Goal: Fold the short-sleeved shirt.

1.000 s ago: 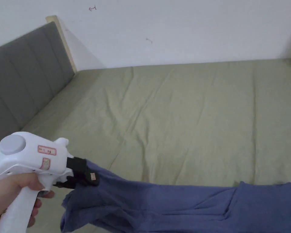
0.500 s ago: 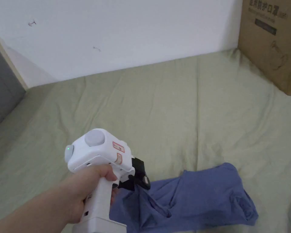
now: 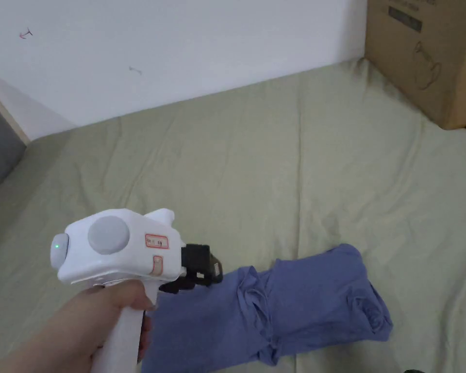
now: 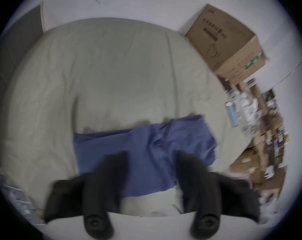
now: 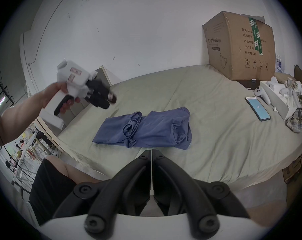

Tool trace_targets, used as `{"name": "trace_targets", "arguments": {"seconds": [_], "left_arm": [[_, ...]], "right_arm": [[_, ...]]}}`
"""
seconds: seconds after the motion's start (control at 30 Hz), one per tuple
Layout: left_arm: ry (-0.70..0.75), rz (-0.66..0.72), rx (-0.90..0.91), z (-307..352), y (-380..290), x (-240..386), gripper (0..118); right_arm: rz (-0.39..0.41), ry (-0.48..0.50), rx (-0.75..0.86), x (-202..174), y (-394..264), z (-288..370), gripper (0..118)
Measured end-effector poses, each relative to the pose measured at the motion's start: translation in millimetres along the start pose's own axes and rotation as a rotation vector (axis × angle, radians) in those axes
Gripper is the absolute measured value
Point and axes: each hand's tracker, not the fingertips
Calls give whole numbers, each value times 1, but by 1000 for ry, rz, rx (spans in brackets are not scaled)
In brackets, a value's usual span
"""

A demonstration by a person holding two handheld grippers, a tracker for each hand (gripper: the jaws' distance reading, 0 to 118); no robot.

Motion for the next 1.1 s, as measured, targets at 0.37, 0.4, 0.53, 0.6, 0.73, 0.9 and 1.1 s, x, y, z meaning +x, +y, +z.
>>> {"name": "trace_targets", "arguments": {"seconds": [0.37, 0.4, 0.53, 0.6, 0.73, 0.9, 1.1], "left_arm": [[20, -125, -151, -117, -33, 90, 8], [-9, -149, -167, -117, -33, 97, 8], [-319, -44, -88, -75, -28, 81, 8], [-332, -45, -16, -43, -25, 53, 8], [-370, -1, 137, -2, -35, -59, 8], [-306, 354, 4, -23, -76, -203, 111], [-473, 447, 52, -55, -105, -208, 112]], "right_arm": [[-3, -14, 2, -3, 0, 5, 2], [2, -19, 0, -4, 0, 4, 2], [21, -27, -4, -7, 2, 4, 2], [31, -26, -8, -8, 2, 4, 2], [48, -35, -40, -9, 0, -2, 2], [63, -38, -75, -12, -2, -11, 2], [95, -38, -121, -25, -1, -22, 2]]}}
